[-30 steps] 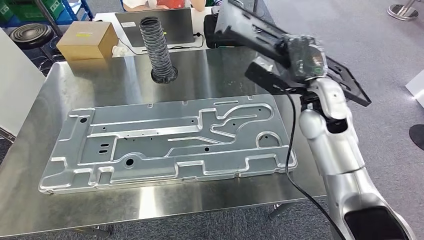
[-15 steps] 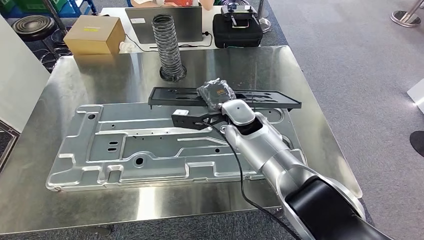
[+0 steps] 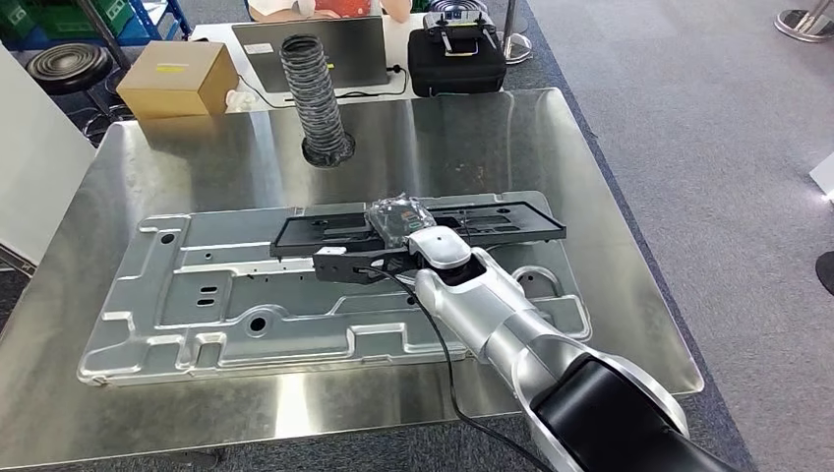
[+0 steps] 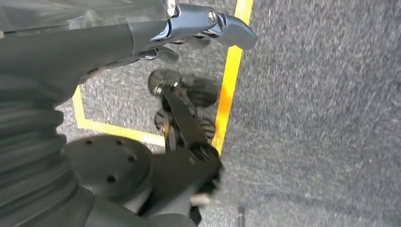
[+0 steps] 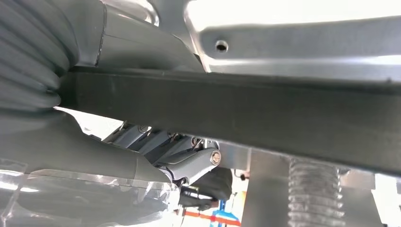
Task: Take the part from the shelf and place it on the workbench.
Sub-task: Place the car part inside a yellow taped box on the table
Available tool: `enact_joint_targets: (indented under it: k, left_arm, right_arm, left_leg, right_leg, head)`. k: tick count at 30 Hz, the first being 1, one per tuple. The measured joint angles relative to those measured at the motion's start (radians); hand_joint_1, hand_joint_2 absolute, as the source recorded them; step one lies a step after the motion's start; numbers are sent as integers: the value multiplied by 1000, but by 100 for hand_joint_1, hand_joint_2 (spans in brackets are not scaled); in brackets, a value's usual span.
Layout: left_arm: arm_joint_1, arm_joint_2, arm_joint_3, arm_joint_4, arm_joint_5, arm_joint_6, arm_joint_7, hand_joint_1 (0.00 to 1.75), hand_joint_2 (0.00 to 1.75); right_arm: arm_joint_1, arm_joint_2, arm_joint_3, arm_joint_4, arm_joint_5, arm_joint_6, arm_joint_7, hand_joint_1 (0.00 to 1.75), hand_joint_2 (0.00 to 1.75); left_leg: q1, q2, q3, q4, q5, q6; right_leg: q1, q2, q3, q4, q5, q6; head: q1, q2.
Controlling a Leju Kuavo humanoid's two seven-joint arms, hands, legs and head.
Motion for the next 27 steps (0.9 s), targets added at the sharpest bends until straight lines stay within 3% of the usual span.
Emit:
enact_joint_targets:
  k: [1,2,5,7,10,11,13,15,16,17,18,20,22,25,27]
  left_arm:
    - [1,0,0,0,-1,0,1,0,175]
    - [2,1,0,0,-2,-1,2,0,175]
    - [2,3,-2,0,-8,0,9,0,175]
    - [2,3,-5,0,-12,1,15,0,175]
    - [1,3,-10,0,-13,-1,14,0,44]
    - [1,3,-12,0,-12,-3,12,0,0]
    - [0,3,-15,0,-11,-7,10,0,0]
    - [0,3,-16,0,-10,-7,13,0,0]
    - [0,3,-16,0,-9,-6,14,0,0]
    - [0,3,-16,0,-7,-5,15,0,0]
    - [0,3,-15,0,-4,-4,15,0,0]
    - [0,2,-15,0,3,-6,13,0,0]
    - [1,0,-15,0,13,-10,10,0,0]
    - [3,0,-14,0,30,-14,4,0,0]
    - [5,0,-10,0,45,-18,-3,0,0]
  right_arm:
    - [2,1,-1,6,-10,3,4,44,44]
    - [3,2,-3,11,-26,7,11,0,0]
    - [4,8,-24,27,-88,9,37,0,0]
    - [8,14,-43,35,-120,3,43,0,0]
    - [16,20,-72,42,-166,6,34,0,0]
    - [19,21,-87,43,-199,16,19,0,0]
    - [25,21,-131,42,-298,53,-37,0,0]
    - [38,22,-189,37,-414,99,-109,0,0]
    - [45,22,-220,31,-470,127,-145,0,0]
    - [52,22,-250,22,-525,157,-179,0,0]
    - [56,22,-278,8,-580,191,-210,0,0]
    - [60,22,-327,-35,-701,264,-261,0,0]
    - [68,19,-360,-98,-845,345,-284,0,0]
    - [106,-3,-380,-241,-1106,444,-279,0,0]
    - [138,-31,-383,-373,-1279,476,-269,0,0]
  left_leg:
    - [3,0,-16,30,-3,-4]
    - [6,0,-10,17,15,-7]
    - [14,0,87,-178,104,-12]
    - [13,-3,120,-244,118,-1]
    - [10,-3,120,-246,121,23]
    - [10,-2,120,-248,124,30]
    - [10,-1,120,-250,127,41]
    - [7,0,119,-250,126,45]
    - [6,0,119,-249,126,46]
    - [5,0,120,-249,126,46]
    - [4,-1,120,-249,126,46]
    - [0,-2,120,-247,125,44]
    - [-3,-2,118,-245,124,37]
    - [-2,-1,119,-247,122,22]
    - [-1,0,104,-210,94,12]
  right_leg:
    - [0,0,0,1,-1,1]
    - [-1,1,1,2,-2,2]
    - [-3,4,1,16,-10,15]
    - [1,7,-2,22,-13,25]
    - [-2,9,-4,26,-16,41]
    - [-3,8,-11,43,-30,47]
    - [-6,6,-54,139,-87,55]
    - [-6,5,-118,280,-148,59]
    - [-6,5,-136,319,-156,58]
    - [-6,5,-137,320,-145,56]
    - [-6,5,-116,276,-117,52]
    - [0,4,-44,129,-53,38]
    - [6,3,-3,38,-25,30]
    - [6,1,3,21,-21,21]
    - [0,-1,9,10,-16,12]
  head:
    - [0,0]
    - [0,0]
    - [0,0]
    - [2,0]
    - [4,0]
    - [5,0]
    - [7,0]
    - [7,0]
    - [7,0]
    - [8,0]
    - [8,0]
    - [7,0]
    - [6,0]
    - [6,0]
    - [5,0]
